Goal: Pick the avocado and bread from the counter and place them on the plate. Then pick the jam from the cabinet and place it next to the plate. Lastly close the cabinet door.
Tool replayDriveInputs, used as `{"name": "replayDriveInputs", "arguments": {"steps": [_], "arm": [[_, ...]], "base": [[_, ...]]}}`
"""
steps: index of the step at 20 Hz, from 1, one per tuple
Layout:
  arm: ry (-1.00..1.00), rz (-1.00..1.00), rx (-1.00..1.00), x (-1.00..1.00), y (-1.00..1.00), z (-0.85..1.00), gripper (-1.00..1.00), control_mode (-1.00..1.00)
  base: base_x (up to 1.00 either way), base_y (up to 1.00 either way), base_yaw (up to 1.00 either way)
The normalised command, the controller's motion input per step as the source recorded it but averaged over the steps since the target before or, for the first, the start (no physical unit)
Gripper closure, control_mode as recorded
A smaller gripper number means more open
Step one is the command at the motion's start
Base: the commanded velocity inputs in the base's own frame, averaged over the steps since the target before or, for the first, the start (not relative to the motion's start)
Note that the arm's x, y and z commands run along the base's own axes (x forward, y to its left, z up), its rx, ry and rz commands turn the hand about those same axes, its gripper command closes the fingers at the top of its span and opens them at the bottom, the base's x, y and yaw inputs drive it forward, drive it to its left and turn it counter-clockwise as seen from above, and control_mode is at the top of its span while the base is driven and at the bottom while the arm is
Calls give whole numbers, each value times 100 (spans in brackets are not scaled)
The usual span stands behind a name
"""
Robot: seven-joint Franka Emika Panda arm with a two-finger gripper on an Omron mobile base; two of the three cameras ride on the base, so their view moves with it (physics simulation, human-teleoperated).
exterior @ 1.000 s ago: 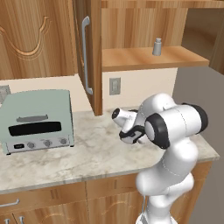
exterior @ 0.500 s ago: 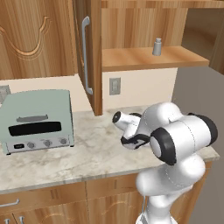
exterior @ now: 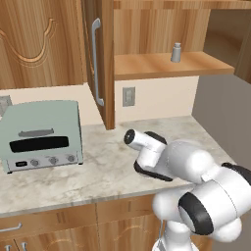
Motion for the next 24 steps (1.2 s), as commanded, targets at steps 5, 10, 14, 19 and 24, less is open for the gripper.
{"name": "replayDriveInputs", "arguments": {"steps": [5,10,14,19,24], "arm": [[-15,0,0,-52,24,52,-100,-100],[-13,-1,0,-56,22,54,-100,-100],[-17,-5,0,-53,29,63,-100,-100],[-17,-7,0,-53,33,60,-100,-100],[-13,-11,0,-44,42,55,-100,-100]], "base": [[0,0,0],[0,0,0],[0,0,0],[0,0,0],[0,0,0]]}}
